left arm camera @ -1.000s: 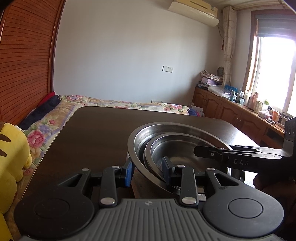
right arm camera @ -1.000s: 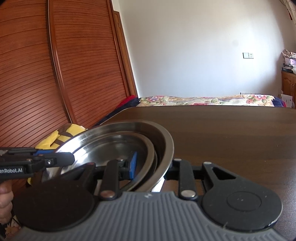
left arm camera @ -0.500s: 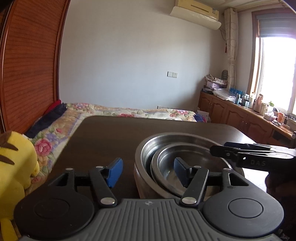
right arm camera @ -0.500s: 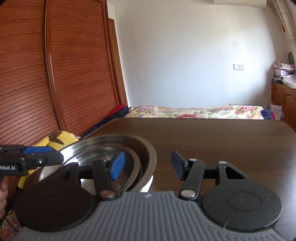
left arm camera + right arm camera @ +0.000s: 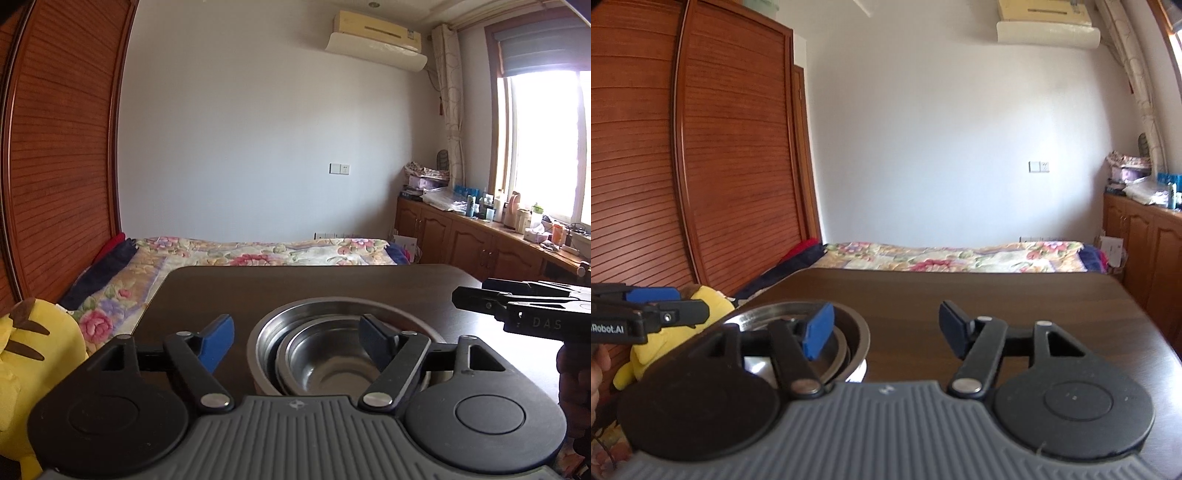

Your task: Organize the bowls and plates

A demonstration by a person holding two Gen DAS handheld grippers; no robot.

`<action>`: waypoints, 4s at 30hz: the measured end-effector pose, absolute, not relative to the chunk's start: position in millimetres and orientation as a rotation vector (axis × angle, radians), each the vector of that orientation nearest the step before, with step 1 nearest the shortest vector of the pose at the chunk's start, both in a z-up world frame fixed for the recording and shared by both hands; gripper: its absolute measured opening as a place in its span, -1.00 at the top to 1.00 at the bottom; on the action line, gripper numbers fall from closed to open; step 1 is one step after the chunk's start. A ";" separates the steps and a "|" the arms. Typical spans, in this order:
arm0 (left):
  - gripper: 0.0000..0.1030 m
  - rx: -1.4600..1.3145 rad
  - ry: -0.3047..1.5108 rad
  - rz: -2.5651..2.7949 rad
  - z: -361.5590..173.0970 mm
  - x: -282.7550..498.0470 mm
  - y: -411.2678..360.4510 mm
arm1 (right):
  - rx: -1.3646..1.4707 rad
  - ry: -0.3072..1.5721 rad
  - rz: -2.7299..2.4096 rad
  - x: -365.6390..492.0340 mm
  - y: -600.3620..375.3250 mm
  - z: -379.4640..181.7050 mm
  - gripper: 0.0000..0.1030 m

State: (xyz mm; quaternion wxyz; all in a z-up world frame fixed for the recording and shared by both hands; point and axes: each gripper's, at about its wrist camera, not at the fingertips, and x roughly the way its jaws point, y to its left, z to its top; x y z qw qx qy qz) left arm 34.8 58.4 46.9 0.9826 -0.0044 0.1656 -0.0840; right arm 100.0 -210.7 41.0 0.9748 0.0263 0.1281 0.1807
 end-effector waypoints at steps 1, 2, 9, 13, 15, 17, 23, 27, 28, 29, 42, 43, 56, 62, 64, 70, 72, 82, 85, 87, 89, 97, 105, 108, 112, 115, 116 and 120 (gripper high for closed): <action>-0.56 -0.006 0.328 -0.168 49.2 31.6 56.1 | 0.054 0.253 0.359 97.2 -212.5 43.1 -0.25; -0.62 -0.004 0.324 -0.167 51.7 28.4 54.5 | 0.056 0.249 0.353 94.6 -214.2 45.1 -0.28; -1.00 -0.001 0.297 -0.158 62.6 17.6 42.8 | 0.051 0.210 0.325 80.6 -228.9 54.5 -0.81; -1.00 0.009 0.295 -0.142 64.2 12.6 35.5 | 0.055 0.189 0.332 71.9 -238.2 56.8 -1.00; -1.00 0.009 0.296 -0.138 64.3 10.6 32.6 | 0.048 0.194 0.326 71.0 -239.4 55.9 -1.00; -1.00 0.001 0.294 -0.132 63.7 9.7 30.7 | 0.048 0.205 0.316 71.6 -240.1 54.0 -1.00; -1.00 0.035 0.285 -0.057 62.1 5.5 20.9 | 0.069 0.222 0.275 68.8 -243.7 46.0 -1.00; -1.00 0.047 0.285 -0.071 59.2 1.4 16.1 | 0.059 0.230 0.233 66.3 -240.5 40.8 -1.00; -1.00 0.049 0.285 -0.086 58.2 0.1 15.1 | 0.056 0.232 0.223 65.1 -240.8 38.7 -1.00; -1.00 0.048 0.283 -0.094 56.7 -1.2 14.1 | 0.053 0.234 0.215 65.0 -240.4 37.3 -1.00; -1.00 0.043 0.312 -0.089 36.3 -8.7 8.1 | 0.024 0.261 0.177 58.1 -231.5 21.8 -1.00; -1.00 0.043 0.313 -0.086 35.4 -9.1 8.9 | 0.021 0.261 0.176 57.5 -230.5 22.2 -1.00; -1.00 0.050 0.352 -0.072 15.9 -9.4 12.2 | 0.033 0.243 0.145 54.3 -235.1 14.8 -1.00; -1.00 0.048 0.374 -0.067 6.3 -8.0 14.2 | 0.038 0.257 0.135 57.3 -234.8 8.4 -1.00; -1.00 0.049 0.380 -0.066 4.5 -7.6 14.6 | 0.036 0.257 0.134 57.5 -234.9 7.6 -1.00; -1.00 0.045 0.377 -0.062 5.8 -7.8 15.8 | 0.034 0.258 0.133 57.1 -235.7 7.5 -1.00; -1.00 0.046 0.377 -0.061 6.1 -7.5 16.2 | 0.033 0.259 0.132 56.8 -236.0 7.6 -1.00; -1.00 0.048 0.376 -0.060 6.1 -6.7 16.7 | 0.032 0.261 0.128 57.6 -239.5 7.5 -1.00; -1.00 0.050 0.377 -0.061 6.3 -7.7 17.0 | 0.032 0.262 0.129 57.3 -240.4 8.0 -1.00; -1.00 0.051 0.378 -0.062 6.2 -7.9 16.9 | 0.034 0.261 0.129 57.0 -240.6 7.9 -1.00; -1.00 0.052 0.379 -0.062 6.2 -7.5 17.1 | 0.031 0.261 0.128 57.0 -240.8 8.2 -1.00; -1.00 0.053 0.378 -0.062 6.2 -7.5 17.0 | 0.026 0.263 0.127 57.1 -241.2 8.6 -1.00; -1.00 0.053 0.379 -0.061 6.2 -7.6 16.8 | 0.028 0.271 0.129 59.2 -240.1 8.4 -1.00; -1.00 0.052 0.378 -0.062 6.2 -7.6 16.9 | 0.031 0.271 0.126 60.0 -239.6 8.4 -1.00; -1.00 0.052 0.378 -0.062 6.2 -7.4 17.2 | 0.032 0.271 0.127 60.2 -239.3 8.6 -1.00; -1.00 0.053 0.378 -0.062 6.2 -7.6 16.9 | 0.030 0.270 0.126 60.1 -238.7 8.1 -1.00; -1.00 0.053 0.378 -0.061 6.1 -7.6 16.9 | 0.030 0.269 0.126 60.0 -238.8 7.9 -1.00; -1.00 0.053 0.378 -0.061 6.1 -7.6 16.8 | 0.031 0.269 0.127 60.0 -239.5 7.6 -1.00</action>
